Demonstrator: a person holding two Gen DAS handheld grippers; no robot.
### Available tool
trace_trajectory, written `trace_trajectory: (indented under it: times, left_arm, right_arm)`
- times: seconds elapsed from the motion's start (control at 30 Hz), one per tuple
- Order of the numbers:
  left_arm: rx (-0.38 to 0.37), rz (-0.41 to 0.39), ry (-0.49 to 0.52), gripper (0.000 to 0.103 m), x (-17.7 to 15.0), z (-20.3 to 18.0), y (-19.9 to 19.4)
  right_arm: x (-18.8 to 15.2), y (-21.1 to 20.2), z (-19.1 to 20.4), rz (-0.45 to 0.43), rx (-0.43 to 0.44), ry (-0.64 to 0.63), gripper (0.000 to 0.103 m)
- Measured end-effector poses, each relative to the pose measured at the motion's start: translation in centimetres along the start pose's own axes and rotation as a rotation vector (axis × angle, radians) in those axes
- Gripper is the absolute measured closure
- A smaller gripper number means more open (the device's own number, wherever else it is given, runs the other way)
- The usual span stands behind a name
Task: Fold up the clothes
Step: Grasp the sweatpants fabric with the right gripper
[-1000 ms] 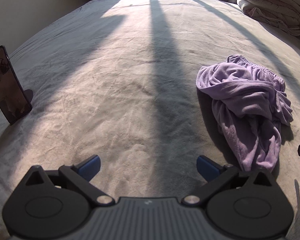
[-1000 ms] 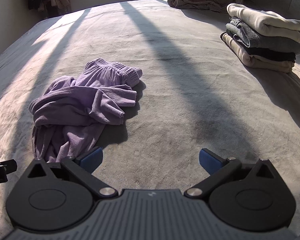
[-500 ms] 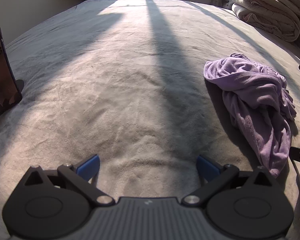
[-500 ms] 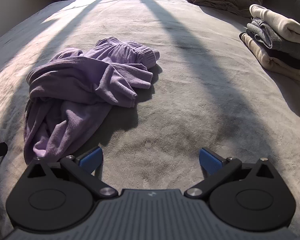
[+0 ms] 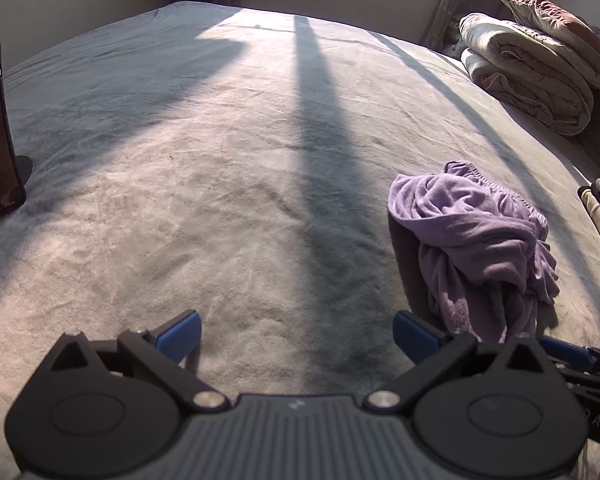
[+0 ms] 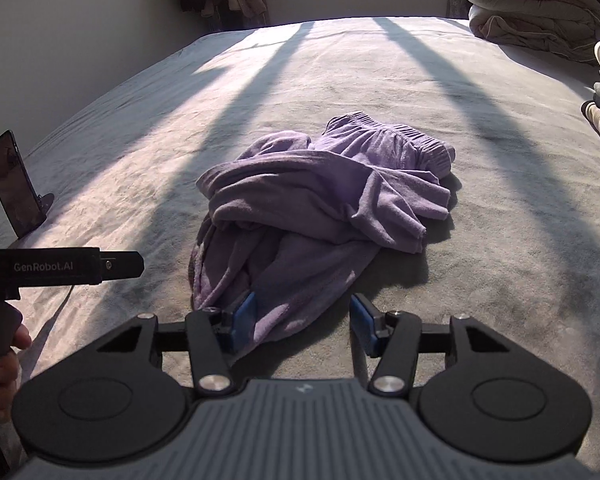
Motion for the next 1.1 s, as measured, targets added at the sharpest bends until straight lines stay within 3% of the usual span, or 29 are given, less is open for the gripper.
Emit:
trace_trajectory:
  times: [0.07, 0.1, 0.13, 0.23, 0.4, 0.5, 0.53, 0.6, 0.63, 0.7, 1.1]
  left_arm:
    - [-0.019, -0.001, 0.012, 0.002, 0.4, -0.4, 0.1]
    - [-0.029, -0.002, 0.016, 0.002, 0.5, -0.7, 0.1]
    - [-0.034, -0.003, 0.017, 0.002, 0.7, -0.7, 0.1]
    - [-0.036, -0.002, 0.013, 0.002, 1.0, -0.8, 0.3]
    - [-0.036, 0.003, -0.002, 0.002, 1.3, -0.5, 0.4]
    - [-0.038, 0.011, -0.009, 0.002, 1.5, -0.2, 0.5]
    - [-0.036, 0.014, -0.010, 0.002, 1.5, -0.1, 0.6]
    - [-0.032, 0.019, -0.011, 0.002, 1.7, 0.0, 0.7]
    - [-0.036, 0.020, -0.014, 0.002, 1.8, 0.1, 0.8]
    - [-0.046, 0.018, -0.022, 0.002, 2.0, 0.2, 0.8]
    - [-0.070, 0.005, -0.100, 0.002, 3.6, 3.0, -0.1]
  right_arm:
    - [0.0, 0.1, 0.4, -0.013, -0.001, -0.025, 0.068]
    - [0.1, 0.1, 0.5, -0.016, 0.000, -0.031, 0.085]
    - [0.2, 0.0, 0.4, -0.014, 0.000, -0.028, 0.093]
    - [0.5, -0.5, 0.0, -0.012, -0.016, -0.018, 0.102]
    - [1.1, -1.6, -2.9, -0.011, -0.160, 0.013, 0.103]
    - [1.5, -2.2, -4.7, -0.025, -0.169, 0.067, 0.103]
    - [1.7, -2.4, -4.9, -0.034, -0.154, 0.084, 0.092]
    - [1.9, -2.6, -4.7, -0.044, -0.148, 0.085, 0.081]
    - [2.0, -2.7, -4.2, -0.053, -0.151, 0.075, 0.063]
    - [2.2, -2.8, -3.2, -0.065, -0.135, 0.056, 0.040]
    - [4.5, 0.6, 2.2, -0.051, -0.138, -0.044, 0.040]
Point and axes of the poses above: each gripper's, at about its wrist camera, not at the fingertips, and y roughly the way its jaws point, z to its left, x to its top, the point moved 3 cm from there along y, roughly the way its jaws point, and after that the axes turned 1 degree about z, right-handed, at the moved point
